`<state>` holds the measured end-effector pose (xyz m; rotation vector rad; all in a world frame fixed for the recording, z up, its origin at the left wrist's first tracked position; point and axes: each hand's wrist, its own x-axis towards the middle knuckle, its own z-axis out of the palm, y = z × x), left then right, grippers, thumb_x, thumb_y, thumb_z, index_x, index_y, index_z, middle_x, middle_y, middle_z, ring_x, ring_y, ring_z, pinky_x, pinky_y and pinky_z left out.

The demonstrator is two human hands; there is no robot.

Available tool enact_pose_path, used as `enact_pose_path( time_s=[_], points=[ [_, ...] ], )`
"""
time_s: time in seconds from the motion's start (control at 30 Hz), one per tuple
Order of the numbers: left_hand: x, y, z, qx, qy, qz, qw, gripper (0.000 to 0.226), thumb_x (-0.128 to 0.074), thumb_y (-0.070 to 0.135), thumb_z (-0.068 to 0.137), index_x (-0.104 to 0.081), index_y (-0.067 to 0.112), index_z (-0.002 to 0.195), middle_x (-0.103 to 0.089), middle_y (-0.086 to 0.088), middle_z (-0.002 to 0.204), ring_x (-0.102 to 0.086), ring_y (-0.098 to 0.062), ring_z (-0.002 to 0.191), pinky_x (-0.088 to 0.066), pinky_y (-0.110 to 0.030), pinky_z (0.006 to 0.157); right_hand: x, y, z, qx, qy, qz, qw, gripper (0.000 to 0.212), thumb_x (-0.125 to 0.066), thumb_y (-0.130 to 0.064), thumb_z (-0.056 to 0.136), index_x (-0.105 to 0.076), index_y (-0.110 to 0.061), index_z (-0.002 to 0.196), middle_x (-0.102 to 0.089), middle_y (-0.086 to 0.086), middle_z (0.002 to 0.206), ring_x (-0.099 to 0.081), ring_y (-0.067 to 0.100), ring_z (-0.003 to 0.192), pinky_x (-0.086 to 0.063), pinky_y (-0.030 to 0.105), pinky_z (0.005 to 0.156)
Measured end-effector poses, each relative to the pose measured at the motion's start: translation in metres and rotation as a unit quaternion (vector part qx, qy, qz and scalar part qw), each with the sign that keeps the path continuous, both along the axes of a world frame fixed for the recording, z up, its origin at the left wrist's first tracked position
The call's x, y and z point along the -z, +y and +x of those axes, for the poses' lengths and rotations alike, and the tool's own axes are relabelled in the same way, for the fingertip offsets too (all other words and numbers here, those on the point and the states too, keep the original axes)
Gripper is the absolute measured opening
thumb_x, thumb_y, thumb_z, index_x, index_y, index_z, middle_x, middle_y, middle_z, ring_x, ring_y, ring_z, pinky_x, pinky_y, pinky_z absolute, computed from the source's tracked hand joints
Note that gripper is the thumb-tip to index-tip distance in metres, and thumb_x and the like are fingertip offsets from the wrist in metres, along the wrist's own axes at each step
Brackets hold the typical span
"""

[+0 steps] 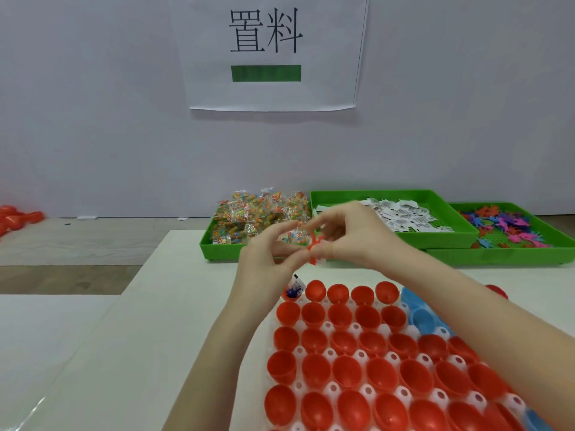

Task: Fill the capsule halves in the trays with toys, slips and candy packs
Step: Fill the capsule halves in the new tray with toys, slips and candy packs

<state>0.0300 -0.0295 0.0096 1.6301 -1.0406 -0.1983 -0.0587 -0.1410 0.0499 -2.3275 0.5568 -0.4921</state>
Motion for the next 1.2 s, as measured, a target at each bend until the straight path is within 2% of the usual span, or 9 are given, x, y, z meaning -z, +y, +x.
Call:
enact_pose_path(
  time_s=[0.1, 0.17, 0.33, 0.47, 0.53, 0.73, 0.9, 1.1, 1.2],
  points=[
    [0.018, -0.001, 0.008, -0.048, -0.095, 0.096, 0.990, 0.042, -0.065, 0.029, 0.084, -0.055, 0.022, 0.124, -0.061, 0.008, 0.115, -0.054, -0.008, 0.110, -0.040, -0.017, 0.087, 0.023, -0.004, 0.001, 0.009, 0.059, 0.018, 0.998, 0.018, -0.068, -0.005, 0.075, -0.073, -0.008, 0.092, -0.070, 0.007, 0.076, -0.064, 0.019, 0.072, -0.051, 0.025, 0.070],
    [0.029, -0.003, 0.011, -0.028, -0.095, 0.159, 0.982, 0.050, -0.062, 0.035, 0.084, -0.051, 0.019, 0.130, -0.054, 0.005, 0.129, -0.047, -0.011, 0.120, -0.035, -0.024, 0.099, 0.035, -0.005, -0.001, 0.016, 0.066, 0.029, 0.997, 0.014, -0.068, -0.006, 0.074, -0.074, -0.008, 0.087, -0.072, 0.010, 0.081, -0.064, 0.014, 0.071, -0.051, 0.025, 0.071],
    [0.037, -0.009, 0.005, 0.031, -0.065, 0.196, 0.978, 0.045, -0.062, 0.038, 0.084, -0.054, 0.020, 0.125, -0.066, 0.003, 0.105, -0.061, -0.014, 0.096, -0.046, -0.035, 0.092, 0.047, -0.007, 0.001, 0.016, 0.090, 0.017, 0.996, 0.017, -0.074, -0.015, 0.074, -0.073, -0.013, 0.090, -0.068, 0.001, 0.078, -0.055, 0.004, 0.068, -0.045, 0.017, 0.063],
    [0.040, -0.008, 0.010, 0.076, -0.036, 0.169, 0.982, 0.035, -0.062, 0.020, 0.086, -0.057, 0.019, 0.120, -0.064, 0.006, 0.078, -0.054, 0.007, 0.062, -0.045, -0.012, 0.066, 0.047, -0.008, 0.002, 0.005, 0.080, 0.018, 0.997, 0.021, -0.074, -0.011, 0.072, -0.072, -0.012, 0.093, -0.068, 0.003, 0.083, -0.058, 0.008, 0.074, -0.043, 0.009, 0.060],
    [0.041, -0.008, 0.010, 0.095, -0.015, 0.158, 0.983, 0.033, -0.058, 0.016, 0.088, -0.055, 0.019, 0.121, -0.065, 0.002, 0.081, -0.051, 0.009, 0.057, -0.041, -0.009, 0.061, 0.044, -0.010, 0.000, 0.007, 0.055, 0.026, 0.998, 0.018, -0.073, -0.008, 0.072, -0.072, -0.011, 0.090, -0.067, 0.002, 0.079, -0.058, 0.007, 0.072, -0.044, 0.010, 0.062],
    [0.041, -0.005, 0.013, 0.108, -0.008, 0.194, 0.975, 0.049, -0.073, 0.032, 0.076, -0.050, 0.034, 0.119, -0.060, 0.008, 0.093, -0.054, 0.005, 0.073, -0.044, -0.011, 0.069, 0.037, -0.010, -0.003, -0.009, 0.044, 0.044, 0.998, 0.015, -0.073, -0.007, 0.073, -0.071, -0.011, 0.088, -0.067, 0.000, 0.076, -0.058, 0.004, 0.068, -0.045, 0.009, 0.062],
    [0.043, -0.007, 0.013, 0.084, -0.017, 0.219, 0.972, 0.062, -0.078, 0.022, 0.069, -0.052, 0.030, 0.125, -0.062, -0.001, 0.103, -0.058, -0.018, 0.095, -0.048, -0.038, 0.088, 0.038, -0.007, -0.003, -0.019, 0.067, 0.043, 0.997, 0.020, -0.078, -0.010, 0.067, -0.071, -0.015, 0.086, -0.068, 0.002, 0.078, -0.057, 0.001, 0.065, -0.047, 0.013, 0.062],
    [0.041, -0.006, 0.012, 0.084, -0.019, 0.217, 0.972, 0.064, -0.080, 0.022, 0.067, -0.052, 0.032, 0.124, -0.061, 0.000, 0.105, -0.057, -0.016, 0.094, -0.047, -0.035, 0.088, 0.041, -0.009, -0.003, -0.010, 0.062, 0.071, 0.996, 0.018, -0.079, -0.007, 0.067, -0.072, -0.012, 0.083, -0.069, 0.004, 0.079, -0.059, 0.003, 0.066, -0.049, 0.017, 0.066],
    [0.042, -0.006, 0.013, 0.097, -0.002, 0.206, 0.974, 0.068, -0.080, 0.018, 0.067, -0.051, 0.028, 0.127, -0.061, -0.002, 0.104, -0.056, -0.012, 0.087, -0.048, -0.025, 0.078, 0.045, -0.007, -0.002, 0.003, 0.087, 0.009, 0.996, 0.019, -0.076, -0.009, 0.068, -0.072, -0.012, 0.087, -0.062, -0.005, 0.071, -0.056, 0.004, 0.067, -0.047, 0.016, 0.064]
  ],
)
